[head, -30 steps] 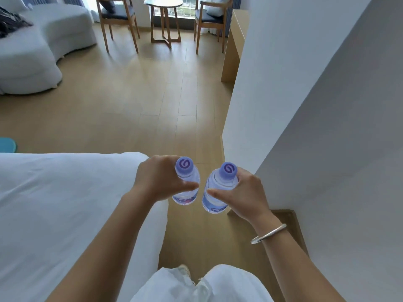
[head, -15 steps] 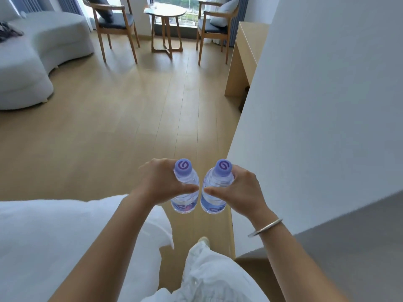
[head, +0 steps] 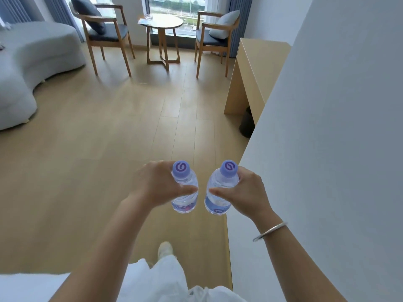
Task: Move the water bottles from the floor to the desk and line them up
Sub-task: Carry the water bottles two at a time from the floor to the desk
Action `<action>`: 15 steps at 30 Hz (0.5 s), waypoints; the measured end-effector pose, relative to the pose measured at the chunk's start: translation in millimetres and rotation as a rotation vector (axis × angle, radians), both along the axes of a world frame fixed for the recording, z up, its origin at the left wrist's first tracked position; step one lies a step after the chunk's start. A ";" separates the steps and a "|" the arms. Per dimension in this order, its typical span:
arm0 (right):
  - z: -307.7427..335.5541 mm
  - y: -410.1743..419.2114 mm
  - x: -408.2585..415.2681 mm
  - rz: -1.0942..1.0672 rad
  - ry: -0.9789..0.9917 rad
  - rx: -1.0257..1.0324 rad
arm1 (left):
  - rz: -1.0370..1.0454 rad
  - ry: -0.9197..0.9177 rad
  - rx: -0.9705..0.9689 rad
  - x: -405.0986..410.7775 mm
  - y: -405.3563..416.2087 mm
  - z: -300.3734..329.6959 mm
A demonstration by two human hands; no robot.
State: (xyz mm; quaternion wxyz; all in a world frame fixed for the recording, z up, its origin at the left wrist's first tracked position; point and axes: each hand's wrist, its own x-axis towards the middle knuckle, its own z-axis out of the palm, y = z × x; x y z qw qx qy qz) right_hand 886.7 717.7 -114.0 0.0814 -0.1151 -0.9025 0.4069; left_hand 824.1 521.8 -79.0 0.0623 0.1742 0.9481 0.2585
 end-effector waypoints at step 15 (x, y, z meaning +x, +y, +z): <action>8.5 76.5 -294.7 -0.268 0.020 -0.039 | -0.207 0.064 -0.047 -345.9 111.7 14.5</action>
